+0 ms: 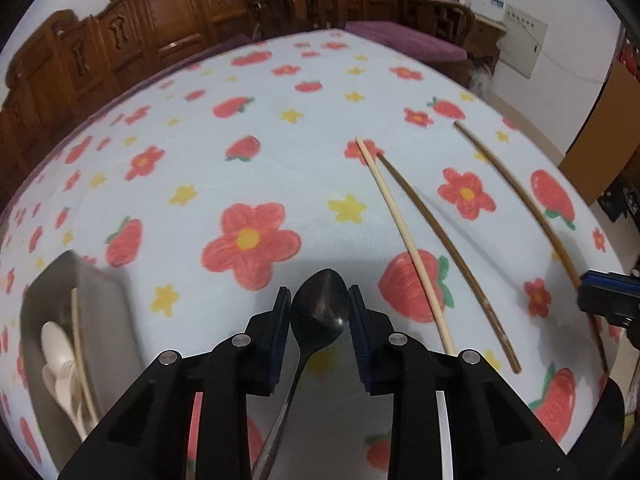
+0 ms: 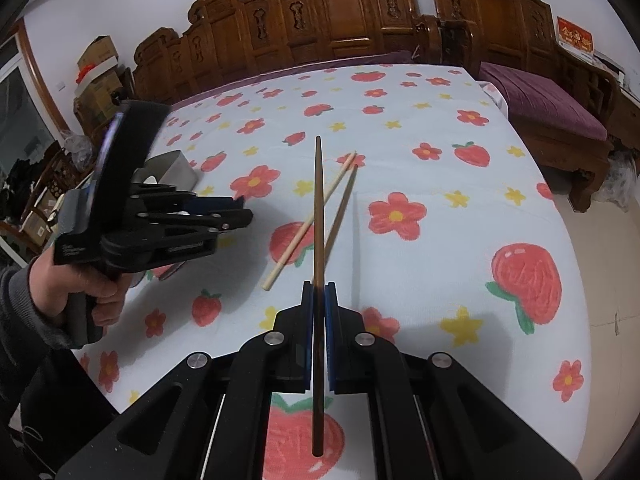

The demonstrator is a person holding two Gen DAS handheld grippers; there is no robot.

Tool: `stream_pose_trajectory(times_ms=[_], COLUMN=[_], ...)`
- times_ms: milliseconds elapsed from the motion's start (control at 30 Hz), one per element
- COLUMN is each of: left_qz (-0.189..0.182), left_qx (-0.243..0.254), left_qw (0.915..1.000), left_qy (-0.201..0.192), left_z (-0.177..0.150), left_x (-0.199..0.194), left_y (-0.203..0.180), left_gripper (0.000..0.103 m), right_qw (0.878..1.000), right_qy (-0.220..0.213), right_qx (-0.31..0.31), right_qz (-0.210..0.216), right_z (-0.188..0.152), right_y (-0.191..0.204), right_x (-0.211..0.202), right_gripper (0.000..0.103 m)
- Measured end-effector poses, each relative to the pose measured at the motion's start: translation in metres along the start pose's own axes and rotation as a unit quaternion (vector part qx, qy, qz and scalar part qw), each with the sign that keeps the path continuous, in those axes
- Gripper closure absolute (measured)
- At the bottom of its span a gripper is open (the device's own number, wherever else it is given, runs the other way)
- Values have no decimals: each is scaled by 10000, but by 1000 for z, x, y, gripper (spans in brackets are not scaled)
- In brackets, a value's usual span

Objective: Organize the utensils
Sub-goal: 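Grasp the steel spoon with the left tool while the right tool holds the dark chopstick, then carry the steel spoon into the tray and open the left tool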

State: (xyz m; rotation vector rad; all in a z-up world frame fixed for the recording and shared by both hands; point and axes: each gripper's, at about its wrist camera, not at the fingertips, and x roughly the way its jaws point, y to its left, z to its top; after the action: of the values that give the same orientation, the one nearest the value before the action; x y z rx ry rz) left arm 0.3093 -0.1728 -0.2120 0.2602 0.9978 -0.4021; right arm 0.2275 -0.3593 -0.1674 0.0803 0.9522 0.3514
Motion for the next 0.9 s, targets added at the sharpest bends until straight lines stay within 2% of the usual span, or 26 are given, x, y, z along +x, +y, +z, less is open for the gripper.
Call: stream_pose_trajectory(times_ms=[267,433,667,900], left_qz=[-6,-50,-89,30], left_qx=[-266,-358,-464,-644], left_qw=[9967,9930,9881,9838], left_qy=[-769,-1128,-1464,-1671], left_z=[-9,-8,-7,-10], left_x=[-69,-98,-133,-163], left_y=[15,17,22,48], left_gripper=[76,76,76,76], right_qw=[9997,9995,9990,9980], right_qy=[-206,-276,-334,-457], right_qx=[-121,-181,-303,-417], right_qz=[-1,-3,-8,98], right_z=[12,16,22,35], right_y=[21,34,53,81], right_x=[-15,-23,-28,-30], right_gripper=[97,97,96,97])
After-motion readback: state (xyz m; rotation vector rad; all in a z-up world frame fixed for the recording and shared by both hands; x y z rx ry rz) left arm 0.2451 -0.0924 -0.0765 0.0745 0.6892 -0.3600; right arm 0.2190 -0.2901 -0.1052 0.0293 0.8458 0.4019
